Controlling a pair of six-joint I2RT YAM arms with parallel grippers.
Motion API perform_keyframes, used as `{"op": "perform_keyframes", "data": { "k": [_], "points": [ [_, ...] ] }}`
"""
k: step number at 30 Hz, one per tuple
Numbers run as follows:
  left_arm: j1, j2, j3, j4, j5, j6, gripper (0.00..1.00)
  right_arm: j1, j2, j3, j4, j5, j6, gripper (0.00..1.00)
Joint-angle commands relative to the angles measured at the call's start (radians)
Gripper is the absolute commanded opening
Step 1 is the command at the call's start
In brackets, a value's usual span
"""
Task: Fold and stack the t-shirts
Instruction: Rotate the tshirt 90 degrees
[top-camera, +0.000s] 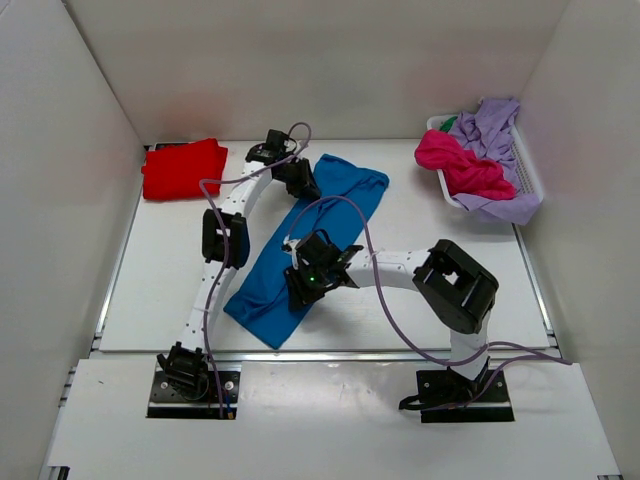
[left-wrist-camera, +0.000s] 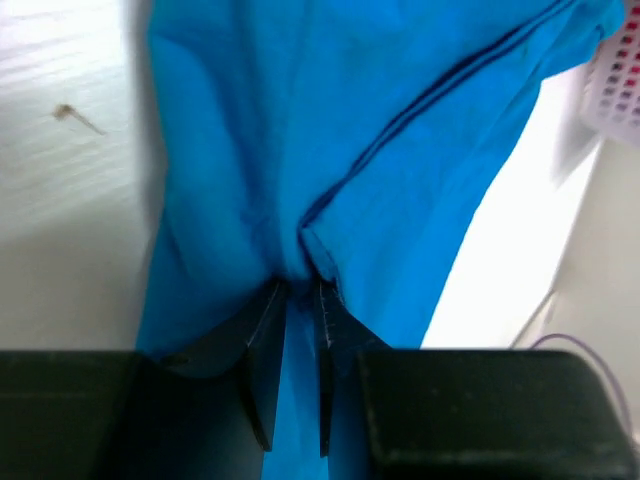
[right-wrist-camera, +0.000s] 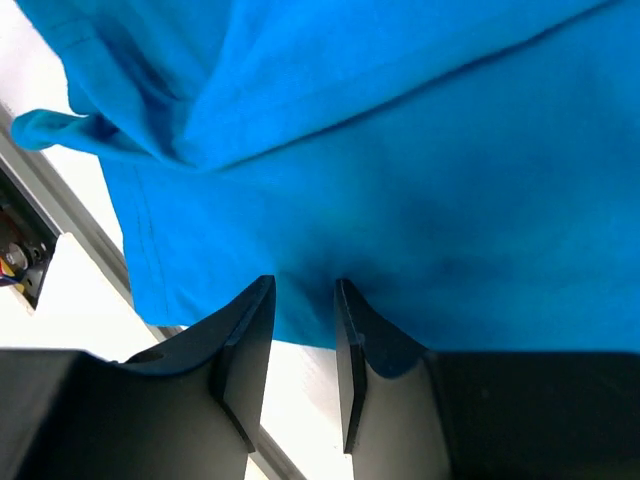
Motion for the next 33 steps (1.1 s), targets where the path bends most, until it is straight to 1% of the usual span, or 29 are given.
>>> {"op": "perform_keyframes", "data": {
  "k": [1, 3, 7, 9, 14, 16, 18, 25, 30, 31, 33],
  "points": [
    [0.029, 0.018, 0.065, 0.023, 0.011, -0.041, 0.29, 0.003, 0.006, -0.055, -0.040, -0.015, 0.003, 0.28],
    [0.032, 0.019, 0.073, 0.027, 0.002, -0.038, 0.29, -0.013, -0.017, -0.082, -0.078, -0.015, -0.020, 0.28],
    [0.034, 0.022, 0.078, 0.023, -0.038, -0.043, 0.28, -0.072, -0.071, -0.142, -0.217, 0.028, -0.101, 0.28],
    [0.024, 0.021, 0.084, 0.005, -0.067, -0.031, 0.27, -0.099, -0.086, -0.164, -0.258, 0.045, -0.132, 0.28],
    [0.041, 0.004, 0.084, 0.008, -0.107, -0.061, 0.25, -0.175, -0.148, -0.219, -0.353, 0.042, -0.265, 0.27],
    [0.055, 0.001, 0.084, 0.011, -0.143, -0.063, 0.23, -0.196, -0.155, -0.233, -0.370, 0.037, -0.319, 0.27],
    [0.050, -0.002, 0.085, 0.011, -0.150, -0.078, 0.23, -0.218, -0.163, -0.247, -0.399, 0.039, -0.368, 0.28],
    [0.064, 0.008, 0.085, -0.064, -0.282, -0.089, 0.18, -0.273, -0.186, -0.251, -0.451, 0.028, -0.484, 0.27],
    [0.069, -0.004, 0.081, -0.069, -0.309, -0.080, 0.14, -0.296, -0.194, -0.257, -0.465, 0.043, -0.511, 0.27],
    [0.066, -0.007, 0.081, -0.075, -0.327, -0.069, 0.14, -0.300, -0.200, -0.256, -0.462, 0.043, -0.509, 0.27],
    [0.043, -0.030, 0.085, -0.097, -0.436, -0.041, 0.14, -0.296, -0.203, -0.253, -0.460, 0.049, -0.500, 0.27]
  ]
}}
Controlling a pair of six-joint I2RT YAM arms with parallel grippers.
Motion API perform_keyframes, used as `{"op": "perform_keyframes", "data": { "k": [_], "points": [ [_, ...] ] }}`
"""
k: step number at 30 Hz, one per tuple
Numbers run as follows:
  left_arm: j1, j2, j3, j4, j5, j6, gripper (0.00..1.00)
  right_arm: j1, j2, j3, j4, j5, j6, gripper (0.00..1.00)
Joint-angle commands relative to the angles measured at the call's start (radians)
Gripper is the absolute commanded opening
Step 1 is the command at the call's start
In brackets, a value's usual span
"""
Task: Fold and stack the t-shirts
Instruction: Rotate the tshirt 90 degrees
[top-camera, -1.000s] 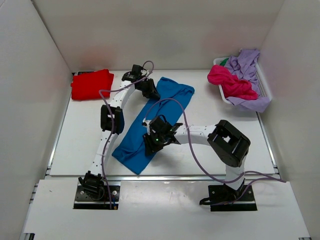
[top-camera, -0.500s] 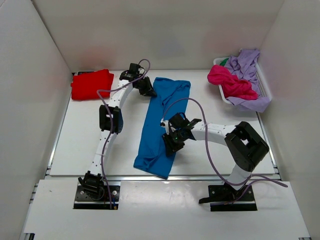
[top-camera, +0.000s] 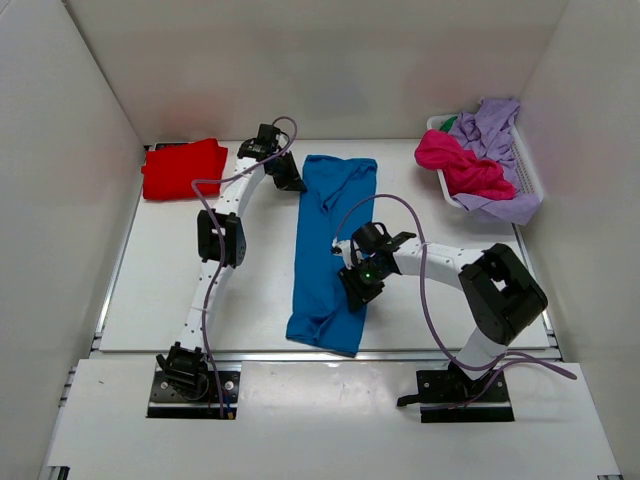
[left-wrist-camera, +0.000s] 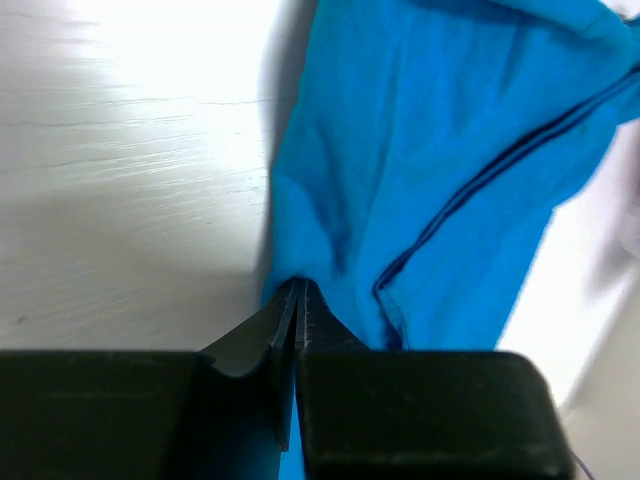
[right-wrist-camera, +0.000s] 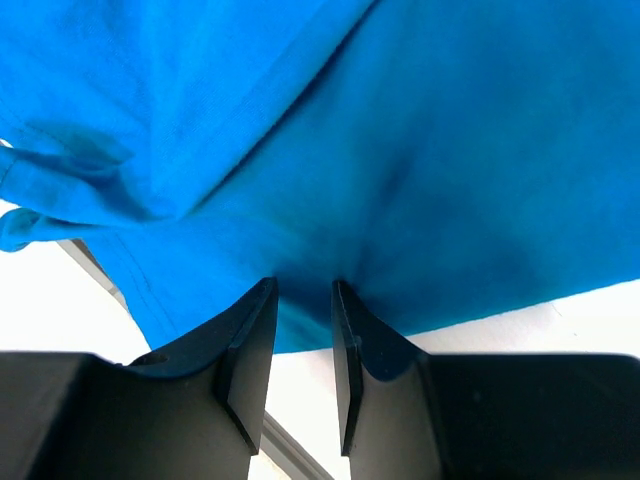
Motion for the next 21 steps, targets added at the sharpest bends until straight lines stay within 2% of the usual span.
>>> {"op": "perform_keyframes", "data": {
  "k": [1, 7, 15, 18, 21],
  "points": [
    [-0.023, -0.051, 0.011, -0.066, -0.270, 0.077, 0.14, -0.005, 0.011, -0.050, -0.110, 0.111, -0.052, 0.27],
    [-0.046, -0.050, 0.011, -0.174, -0.433, 0.123, 0.10, -0.003, -0.014, -0.039, -0.110, 0.114, -0.034, 0.27],
    [0.009, -0.073, 0.011, -0.235, -0.482, 0.149, 0.08, 0.015, -0.030, -0.051, -0.099, 0.092, -0.028, 0.26],
    [0.030, -0.091, 0.011, -0.212, -0.453, 0.168, 0.08, 0.035, -0.035, -0.056, -0.084, 0.092, -0.022, 0.28],
    [0.038, -0.113, 0.011, -0.151, -0.319, 0.180, 0.12, 0.053, -0.046, -0.036, -0.066, 0.112, -0.012, 0.35]
  ]
}}
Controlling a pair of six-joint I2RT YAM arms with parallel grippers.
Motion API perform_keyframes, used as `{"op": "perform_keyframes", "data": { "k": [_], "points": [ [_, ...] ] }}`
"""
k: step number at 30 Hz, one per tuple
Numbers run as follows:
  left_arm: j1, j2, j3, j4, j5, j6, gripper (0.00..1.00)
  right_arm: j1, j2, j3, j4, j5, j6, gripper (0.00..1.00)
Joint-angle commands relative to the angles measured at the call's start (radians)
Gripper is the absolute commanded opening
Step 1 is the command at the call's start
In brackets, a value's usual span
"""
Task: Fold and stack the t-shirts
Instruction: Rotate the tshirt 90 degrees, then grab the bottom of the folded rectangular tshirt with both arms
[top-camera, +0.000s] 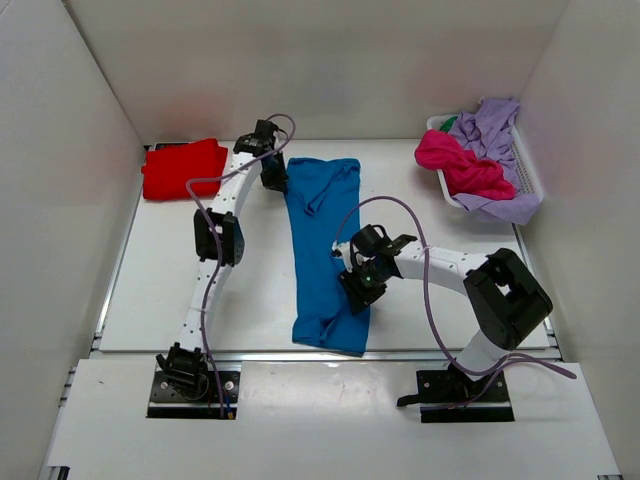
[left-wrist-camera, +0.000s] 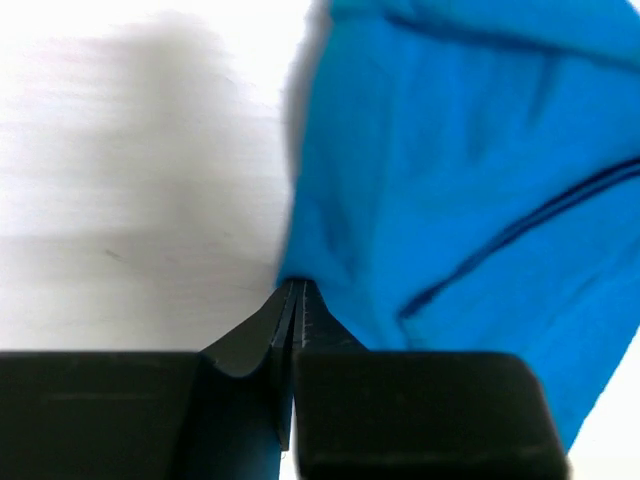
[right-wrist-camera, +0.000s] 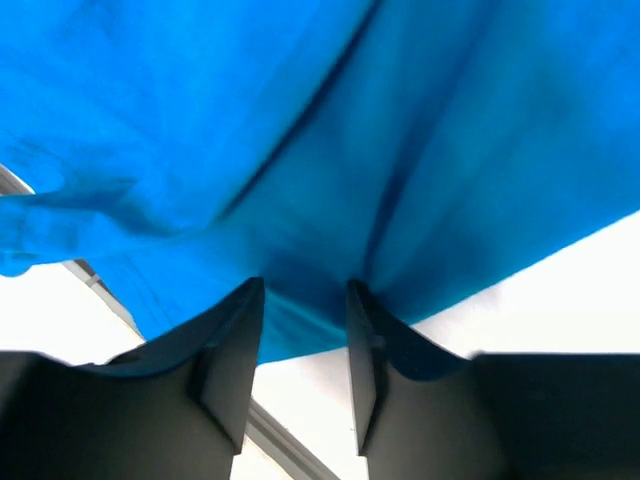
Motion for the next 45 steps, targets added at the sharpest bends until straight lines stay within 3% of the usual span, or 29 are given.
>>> {"op": "perform_keyframes", "data": {
  "k": [1, 3, 6, 8, 11, 15, 18, 21, 26, 31, 40, 45],
  "points": [
    [0.052, -0.080, -0.013, 0.045, 0.038, 0.047, 0.14, 0.028, -0.009, 0.006, -0.042, 0.063, 0.007, 0.37],
    [0.048, -0.134, -0.013, 0.078, 0.107, 0.054, 0.20, 0.038, -0.047, 0.032, -0.037, 0.093, 0.017, 0.44],
    [0.029, -0.257, -0.011, 0.064, 0.103, 0.096, 0.30, 0.033, -0.119, 0.059, -0.022, 0.116, 0.065, 0.57],
    [0.034, -0.356, -0.091, -0.020, 0.123, 0.139, 0.31, 0.024, -0.148, 0.069, -0.037, 0.113, 0.089, 0.60],
    [-0.003, -0.626, -0.549, -0.074, 0.106, 0.204, 0.27, 0.031, -0.217, 0.039, -0.066, 0.161, 0.145, 0.60],
    [-0.093, -0.994, -1.235, 0.106, 0.081, 0.190, 0.25, 0.021, -0.283, -0.048, -0.048, 0.112, 0.242, 0.56],
    [-0.144, -1.212, -1.598, 0.274, 0.130, 0.120, 0.24, 0.065, -0.349, -0.111, -0.011, 0.126, 0.317, 0.50],
    [-0.199, -1.333, -1.813, 0.395, 0.202, 0.039, 0.22, 0.070, -0.375, -0.167, 0.037, 0.092, 0.365, 0.47],
    [-0.305, -1.406, -1.950, 0.498, 0.227, -0.061, 0.25, 0.080, -0.392, -0.217, 0.063, 0.115, 0.394, 0.46],
    [-0.331, -1.473, -2.056, 0.602, 0.279, -0.150, 0.28, 0.091, -0.371, -0.234, 0.034, 0.153, 0.418, 0.44],
    [-0.462, -1.458, -2.117, 0.679, 0.223, -0.238, 0.33, 0.110, -0.386, -0.285, 0.035, 0.181, 0.517, 0.38],
    [-0.509, -1.409, -2.090, 0.635, 0.166, -0.242, 0.34, 0.122, -0.392, -0.283, 0.032, 0.173, 0.534, 0.38]
  ]
}}
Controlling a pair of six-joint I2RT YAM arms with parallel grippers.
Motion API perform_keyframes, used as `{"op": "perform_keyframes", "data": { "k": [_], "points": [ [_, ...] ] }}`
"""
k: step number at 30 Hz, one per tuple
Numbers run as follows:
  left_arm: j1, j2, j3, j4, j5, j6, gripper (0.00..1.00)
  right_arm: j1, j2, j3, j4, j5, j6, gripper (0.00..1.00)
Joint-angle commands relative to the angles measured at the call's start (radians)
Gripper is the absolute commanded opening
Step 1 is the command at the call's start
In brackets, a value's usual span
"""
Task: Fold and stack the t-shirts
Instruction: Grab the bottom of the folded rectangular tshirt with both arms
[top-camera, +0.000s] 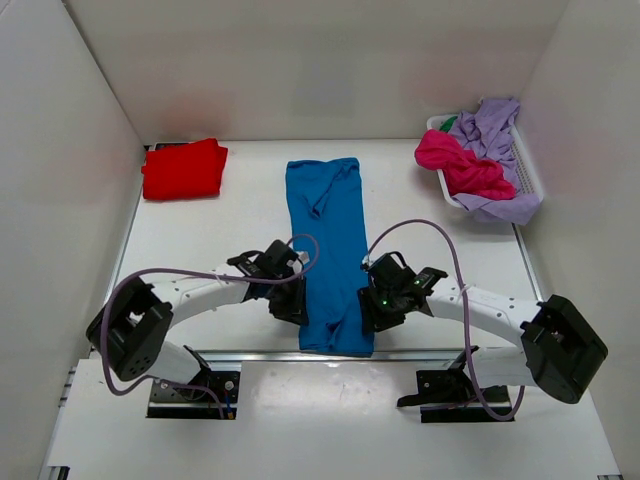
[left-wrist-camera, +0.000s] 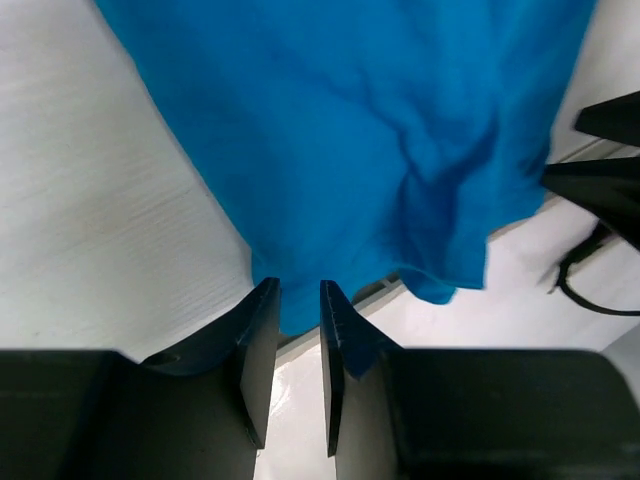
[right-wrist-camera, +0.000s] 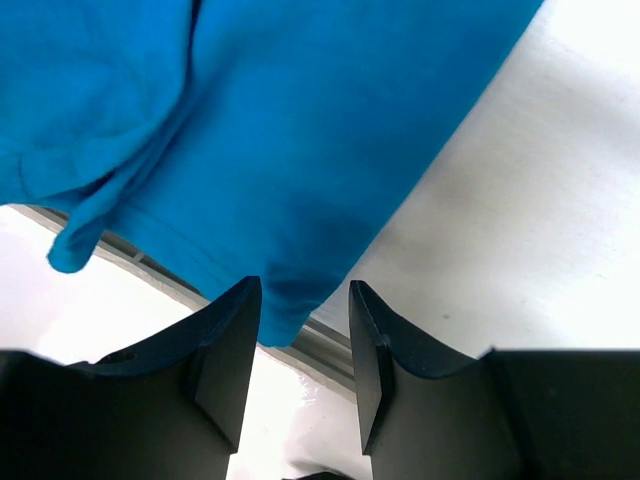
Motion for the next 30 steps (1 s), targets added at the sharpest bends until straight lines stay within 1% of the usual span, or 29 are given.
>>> {"op": "perform_keyframes", "data": {
  "k": [1, 7, 9, 11, 14, 16, 17, 19, 21, 22, 23, 24, 26, 30],
  "points": [
    [-0.024, 0.016, 0.008, -0.002, -0.051, -0.017, 0.34, 0.011, -0.029, -0.009, 0.012, 0.008, 0.032, 0.38],
    [-0.098, 0.030, -0.016, -0.005, -0.076, -0.066, 0.35, 0.014, -0.046, -0.034, 0.003, 0.007, 0.041, 0.38],
    [-0.098, 0.032, -0.031, 0.007, -0.072, -0.079, 0.36, 0.009, -0.049, -0.031, 0.010, 0.010, 0.043, 0.38],
    [-0.109, 0.041, -0.029, -0.011, -0.082, -0.080, 0.40, 0.012, -0.043, -0.031, 0.006, -0.002, 0.048, 0.40],
    [-0.109, 0.043, -0.025, -0.032, -0.099, -0.075, 0.41, 0.035, -0.043, -0.035, 0.003, 0.002, 0.069, 0.42],
    [-0.123, 0.050, -0.039, -0.026, -0.096, -0.078, 0.42, 0.037, -0.034, -0.035, 0.000, 0.002, 0.077, 0.42],
    [-0.126, 0.050, -0.035, -0.023, -0.102, -0.081, 0.39, 0.041, -0.027, -0.031, -0.002, -0.001, 0.081, 0.41],
    [-0.133, 0.064, -0.041, -0.014, -0.102, -0.080, 0.32, 0.047, -0.022, -0.039, 0.015, 0.002, 0.098, 0.34],
    [-0.133, 0.066, -0.045, -0.012, -0.094, -0.086, 0.17, 0.061, -0.014, -0.046, 0.020, -0.010, 0.101, 0.18],
    [-0.133, 0.063, -0.045, -0.006, -0.097, -0.084, 0.15, 0.057, -0.013, -0.049, 0.030, -0.013, 0.104, 0.14],
    [-0.130, 0.064, -0.047, -0.006, -0.100, -0.080, 0.09, 0.055, -0.014, -0.049, 0.035, -0.016, 0.106, 0.13],
    [-0.129, 0.063, -0.050, -0.006, -0.103, -0.084, 0.01, 0.053, -0.013, -0.054, 0.029, -0.021, 0.101, 0.08],
    [-0.132, 0.061, -0.048, -0.012, -0.097, -0.078, 0.00, 0.060, -0.005, -0.069, 0.046, -0.024, 0.101, 0.00],
    [-0.130, 0.037, -0.050, -0.046, -0.105, -0.069, 0.00, 0.049, -0.008, -0.083, 0.038, -0.010, 0.103, 0.00]
  ]
}}
